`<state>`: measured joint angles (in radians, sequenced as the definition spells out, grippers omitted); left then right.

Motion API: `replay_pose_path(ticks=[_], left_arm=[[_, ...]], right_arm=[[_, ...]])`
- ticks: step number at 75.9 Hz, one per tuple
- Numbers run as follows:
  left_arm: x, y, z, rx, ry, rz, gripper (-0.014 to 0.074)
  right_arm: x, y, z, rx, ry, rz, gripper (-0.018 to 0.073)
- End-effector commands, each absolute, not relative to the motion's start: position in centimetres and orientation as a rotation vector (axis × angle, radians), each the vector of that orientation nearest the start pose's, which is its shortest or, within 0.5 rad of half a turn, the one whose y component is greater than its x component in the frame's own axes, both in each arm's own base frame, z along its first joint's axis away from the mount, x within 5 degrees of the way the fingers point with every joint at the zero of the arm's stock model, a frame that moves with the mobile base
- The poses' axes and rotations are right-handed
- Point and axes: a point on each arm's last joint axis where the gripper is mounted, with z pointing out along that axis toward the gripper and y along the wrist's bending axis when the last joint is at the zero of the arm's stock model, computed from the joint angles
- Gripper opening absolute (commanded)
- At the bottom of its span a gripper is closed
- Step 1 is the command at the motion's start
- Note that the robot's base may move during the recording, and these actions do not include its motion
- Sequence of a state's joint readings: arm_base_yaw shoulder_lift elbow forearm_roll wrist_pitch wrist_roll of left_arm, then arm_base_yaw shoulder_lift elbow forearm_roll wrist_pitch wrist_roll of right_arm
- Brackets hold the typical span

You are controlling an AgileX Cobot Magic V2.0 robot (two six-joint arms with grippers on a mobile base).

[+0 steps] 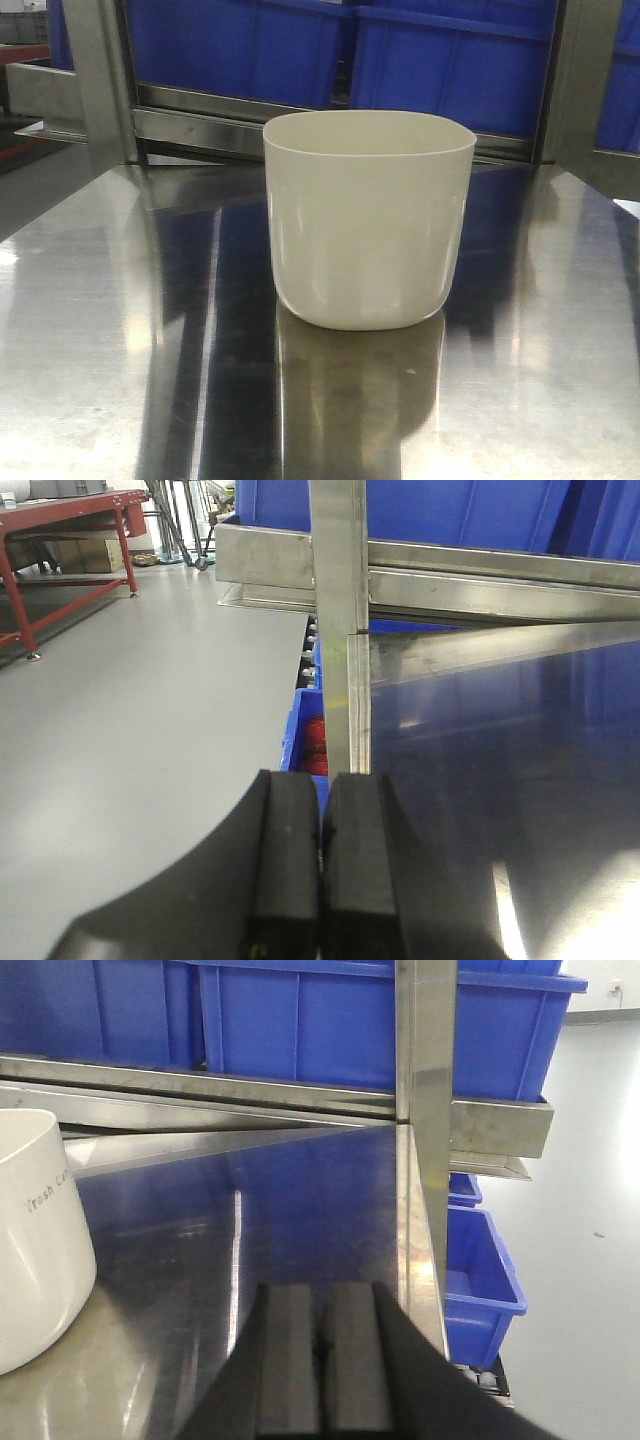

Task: Move white bin to right shelf second layer
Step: 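Move the right gripper toward the white bin on the table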

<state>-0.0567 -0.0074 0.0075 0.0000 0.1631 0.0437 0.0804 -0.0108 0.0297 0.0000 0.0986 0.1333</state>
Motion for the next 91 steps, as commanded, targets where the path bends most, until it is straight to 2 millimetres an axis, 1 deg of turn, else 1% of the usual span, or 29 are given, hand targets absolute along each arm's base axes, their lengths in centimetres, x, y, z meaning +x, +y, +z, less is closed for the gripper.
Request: replay_pose_path(ticks=[1, 31, 37, 53, 62, 73, 84, 91], left_arm=[[5.6, -0.3, 19.3, 0.074, 1.579, -0.014, 0.0085], [5.6, -0.3, 19.3, 0.074, 1.579, -0.014, 0.0085], [5.6, -0.3, 19.3, 0.074, 1.579, -0.014, 0.0085], [5.6, -0.3, 19.3, 0.074, 1.579, -0.014, 0.0085], [5.6, -0.3, 19.3, 0.074, 1.579, -0.014, 0.0085], [5.6, -0.3, 19.3, 0.074, 1.579, -0.014, 0.0085], [5.6, -0.3, 19.3, 0.074, 1.579, -0.014, 0.0085], [5.6, -0.3, 19.3, 0.074, 1.579, -0.014, 0.0085]], right_arm=[[5.4, 0.4, 21.0, 0.032, 1.475, 0.164, 0.0049], [5.4, 0.4, 21.0, 0.032, 1.474, 0.164, 0.0049], [5.4, 0.4, 21.2, 0.032, 1.449, 0.165, 0.0049], [5.4, 0.4, 21.3, 0.032, 1.469, 0.164, 0.0049], [5.1, 0.4, 22.8, 0.033, 1.492, 0.162, 0.0049], [5.3, 0.4, 24.5, 0.005, 1.628, 0.117, 0.005], [6.7, 0.5, 26.3, -0.003, 1.779, 0.1, 0.005], [7.8, 0.5, 26.7, -0.003, 1.869, 0.095, 0.0052]])
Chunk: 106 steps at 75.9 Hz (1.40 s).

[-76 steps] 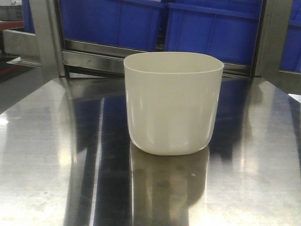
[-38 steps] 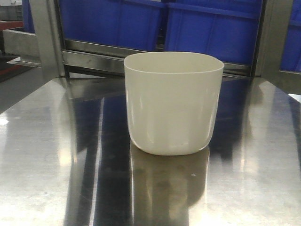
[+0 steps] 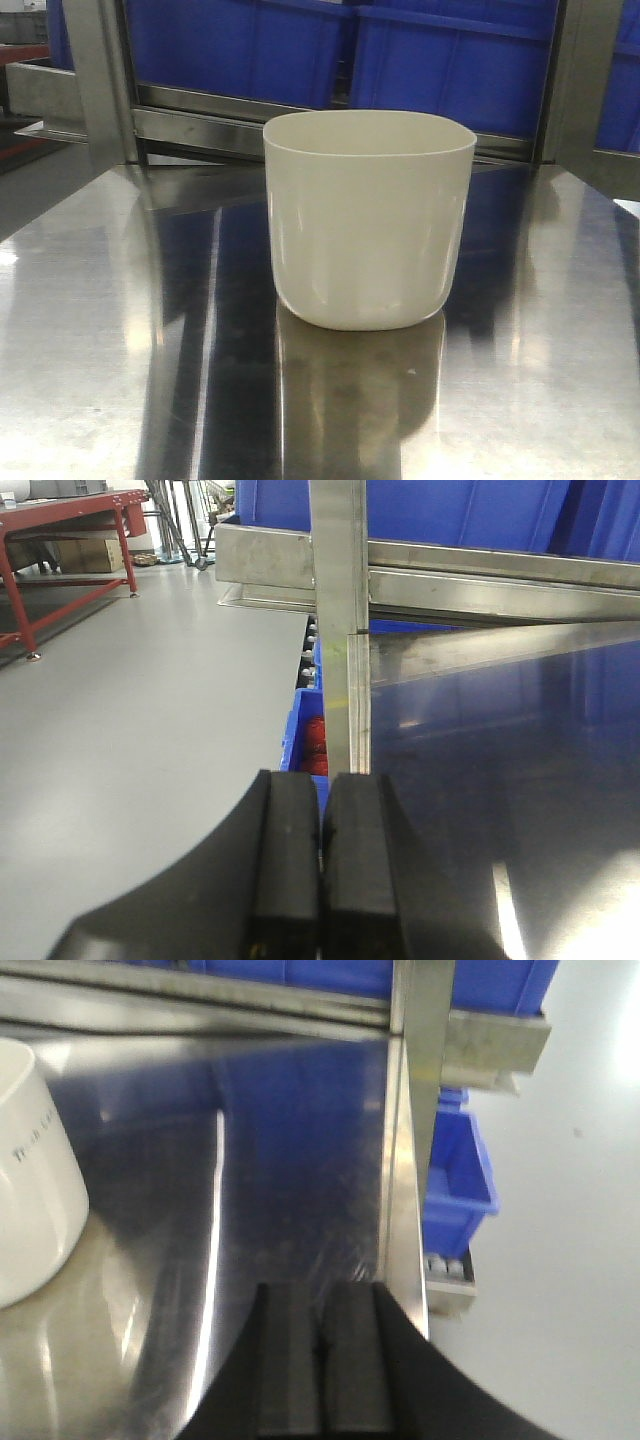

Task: Move white bin to right shelf second layer
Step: 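Move the right gripper toward the white bin on the table, then grasp the rim of the white bin with the right gripper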

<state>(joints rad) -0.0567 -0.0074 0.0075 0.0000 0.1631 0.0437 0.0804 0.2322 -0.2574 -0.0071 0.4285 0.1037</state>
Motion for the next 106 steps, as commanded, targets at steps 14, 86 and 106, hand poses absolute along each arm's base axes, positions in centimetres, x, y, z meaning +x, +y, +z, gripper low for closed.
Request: replay_pose_path(ticks=[14, 86, 106], left_arm=[[5.6, -0.3, 19.3, 0.074, 1.579, -0.014, 0.0085], [5.6, -0.3, 19.3, 0.074, 1.579, -0.014, 0.0085], [5.6, -0.3, 19.3, 0.074, 1.579, -0.014, 0.0085]], right_arm=[[10.8, 0.8, 27.5, -0.001, 2.103, 0.08, 0.0057], [27.4, 12.0, 37.0, 0.06, 2.658, 0.137, 0.0394], [29.5, 15.3, 37.1, -0.017, 2.667, 0.166, 0.0394]])
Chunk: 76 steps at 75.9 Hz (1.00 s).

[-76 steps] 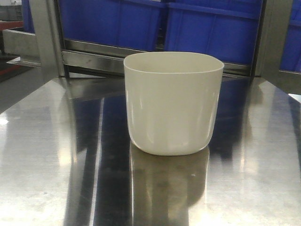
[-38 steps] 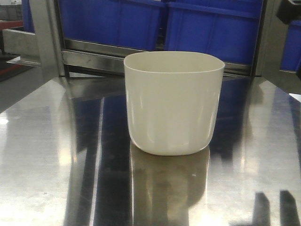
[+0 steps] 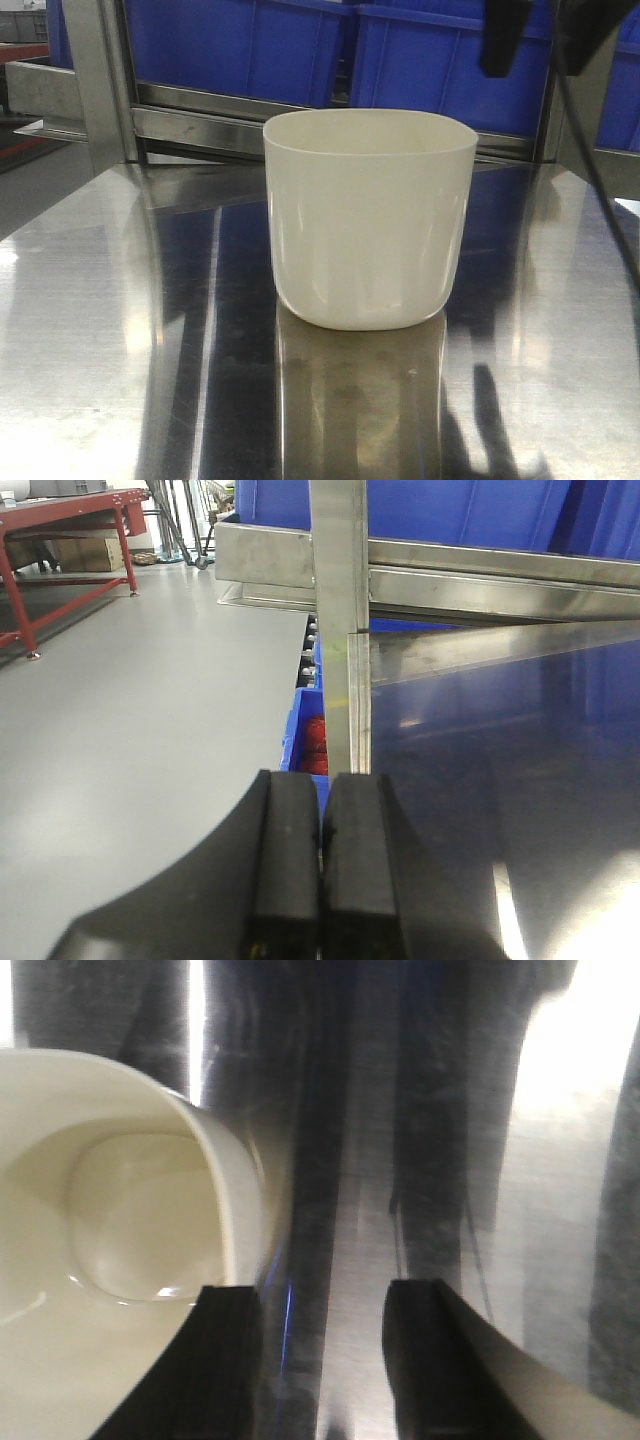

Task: Move white bin to right shelf second layer
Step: 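Grasp the rim of the white bin with the right gripper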

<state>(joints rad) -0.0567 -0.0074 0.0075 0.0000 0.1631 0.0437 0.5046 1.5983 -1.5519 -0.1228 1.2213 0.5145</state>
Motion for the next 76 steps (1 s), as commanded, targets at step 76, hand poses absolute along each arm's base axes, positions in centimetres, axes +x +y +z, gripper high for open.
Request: replay_pose_path(ticks=[76], left_arm=[[5.6, -0.3, 19.3, 0.074, 1.579, -0.014, 0.0085]], right_arm=[[32.9, 17.9, 31.1, -0.14, 2.79, 0.163, 0.0335]])
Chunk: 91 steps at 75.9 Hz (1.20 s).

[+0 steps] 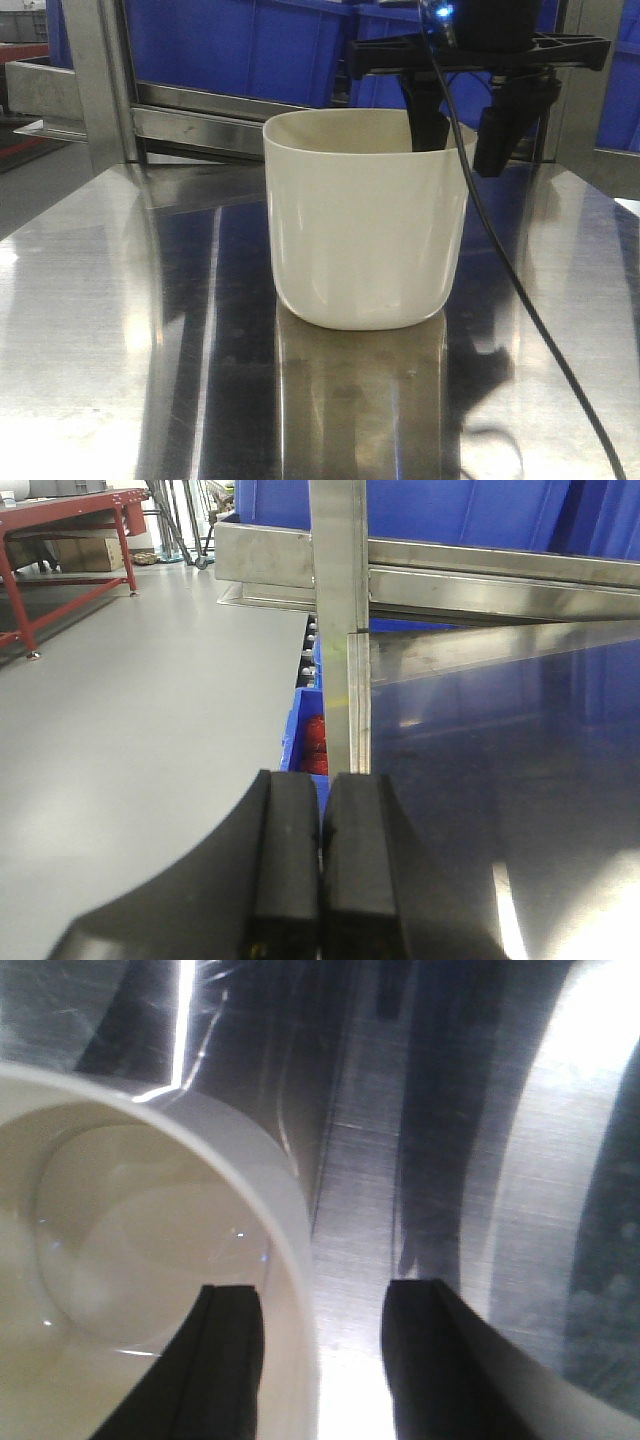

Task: Move white bin to right shelf second layer
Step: 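Grasp the rim of the white bin with the right gripper, then lift the white bin off the table with the right gripper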

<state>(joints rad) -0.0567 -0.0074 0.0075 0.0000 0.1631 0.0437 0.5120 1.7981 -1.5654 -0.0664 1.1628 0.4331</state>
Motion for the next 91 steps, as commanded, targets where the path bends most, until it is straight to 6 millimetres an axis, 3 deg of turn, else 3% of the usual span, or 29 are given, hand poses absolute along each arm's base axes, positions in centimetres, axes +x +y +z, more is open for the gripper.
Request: replay_pose_path(ticks=[1, 13, 21, 47, 63, 91], left_arm=[[5.6, -0.3, 19.3, 0.074, 1.579, -0.014, 0.0085], [5.6, -0.3, 19.3, 0.074, 1.579, -0.014, 0.0085], [5.6, -0.3, 19.3, 0.074, 1.579, -0.014, 0.0085], [5.6, -0.3, 19.3, 0.074, 1.579, -0.014, 0.0085], [5.6, -0.3, 19.3, 0.074, 1.579, -0.014, 0.0085], [5.6, -0.3, 19.3, 0.074, 1.579, -0.014, 0.0085]], right_arm=[[32.9, 17.9, 31.0, -0.14, 2.792, 0.162, 0.0321], [33.1, 18.0, 30.7, -0.135, 2.8, 0.169, 0.0147], [33.2, 17.6, 31.1, -0.12, 2.787, 0.174, 0.0088], [33.4, 13.3, 34.1, -0.012, 2.7, 0.165, 0.0078], [32.6, 10.4, 35.1, -0.074, 2.589, 0.161, 0.0078], [27.2, 3.3, 34.1, 0.003, 2.392, 0.146, 0.0077]])
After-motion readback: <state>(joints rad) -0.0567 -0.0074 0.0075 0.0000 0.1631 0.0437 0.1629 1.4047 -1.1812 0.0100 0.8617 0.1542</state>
